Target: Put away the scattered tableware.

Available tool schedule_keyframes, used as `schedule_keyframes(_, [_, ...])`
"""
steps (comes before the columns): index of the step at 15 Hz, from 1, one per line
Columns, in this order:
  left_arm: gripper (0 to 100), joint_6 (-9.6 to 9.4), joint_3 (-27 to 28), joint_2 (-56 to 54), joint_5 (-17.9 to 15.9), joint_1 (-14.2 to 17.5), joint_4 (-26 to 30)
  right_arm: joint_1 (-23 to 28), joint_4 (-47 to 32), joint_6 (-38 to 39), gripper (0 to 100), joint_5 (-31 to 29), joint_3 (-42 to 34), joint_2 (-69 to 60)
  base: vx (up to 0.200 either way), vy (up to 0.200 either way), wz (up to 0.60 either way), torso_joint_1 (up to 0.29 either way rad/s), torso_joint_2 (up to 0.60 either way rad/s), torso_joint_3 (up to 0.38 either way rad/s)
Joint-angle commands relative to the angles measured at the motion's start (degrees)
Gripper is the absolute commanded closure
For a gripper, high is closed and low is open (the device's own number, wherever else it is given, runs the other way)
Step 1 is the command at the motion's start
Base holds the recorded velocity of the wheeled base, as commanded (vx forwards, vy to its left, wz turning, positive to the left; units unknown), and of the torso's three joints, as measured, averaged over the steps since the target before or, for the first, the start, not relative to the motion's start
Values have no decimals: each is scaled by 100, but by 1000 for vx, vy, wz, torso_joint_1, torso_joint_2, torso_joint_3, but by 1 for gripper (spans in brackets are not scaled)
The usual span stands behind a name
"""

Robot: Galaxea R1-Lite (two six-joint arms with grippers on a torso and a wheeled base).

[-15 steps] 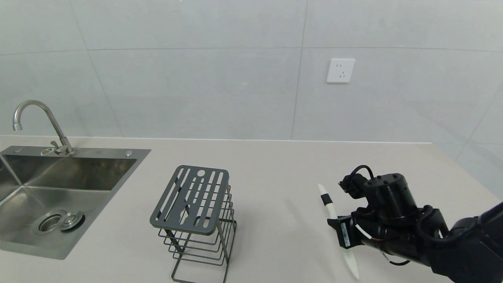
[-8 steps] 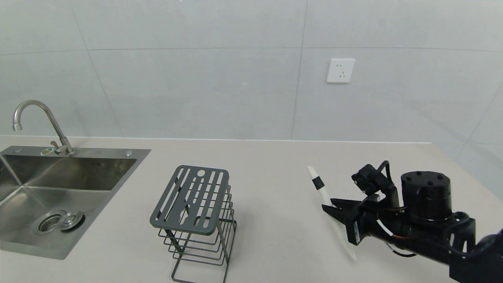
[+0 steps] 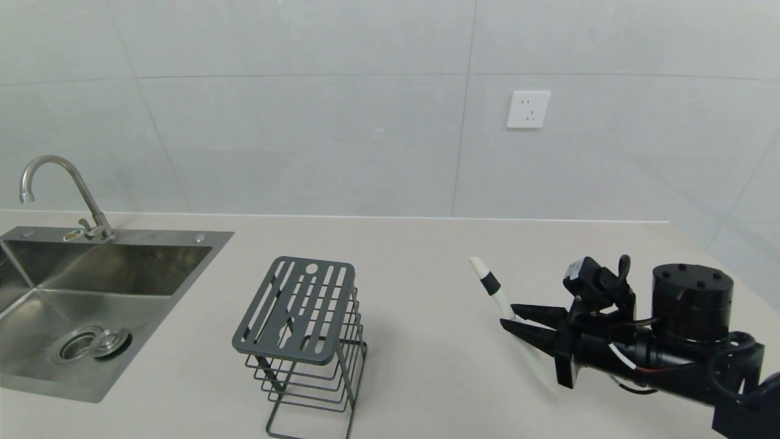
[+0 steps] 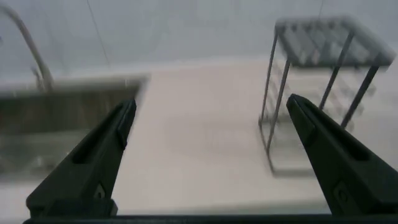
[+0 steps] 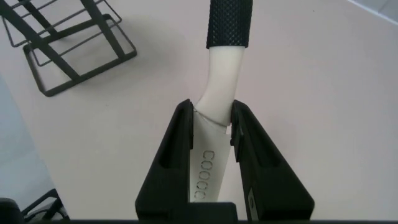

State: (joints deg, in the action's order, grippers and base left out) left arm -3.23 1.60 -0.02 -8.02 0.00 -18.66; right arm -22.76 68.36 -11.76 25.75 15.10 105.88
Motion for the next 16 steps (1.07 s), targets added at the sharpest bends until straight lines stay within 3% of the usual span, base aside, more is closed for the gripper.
schedule_keyframes(1, [0,218,297,2,-420,-9,240,-18,45,-45,100,80,1,-58,0,0,0,0,0,0])
schedule_keyframes(2, [0,587,376,11,-929,-9,284,-18,160,-212,100,352,1,-120,0,0,0,0,0,0])
schedule_keyframes(4, [0,938,640,29,-1342,-9,302,-27,177,-353,100,537,-16,-243,0,0,0,0,0,0])
schedule_keyframes(5, [0,1263,965,152,-1668,-35,311,-36,177,-476,100,704,-16,-348,0,0,0,0,0,0])
schedule_keyframes(7, [0,1466,1396,679,-2098,-26,302,-44,177,-643,100,959,-16,-542,0,0,0,0,0,0])
schedule_keyframes(9, [0,1457,1633,1268,-2503,-18,276,-62,186,-661,100,1099,-16,-621,0,0,0,0,0,0])
schedule_keyframes(11, [0,1457,1730,1883,-3294,-18,267,-167,195,-678,100,1187,-16,-647,0,0,0,0,0,0])
schedule_keyframes(14, [0,1466,1739,2437,-4155,-44,258,-466,204,-669,100,1187,1,-682,0,0,0,0,0,0])
schedule_keyframes(16, [0,1510,1756,2859,-4506,-246,249,-704,204,-643,100,1187,36,-709,0,0,0,0,0,0])
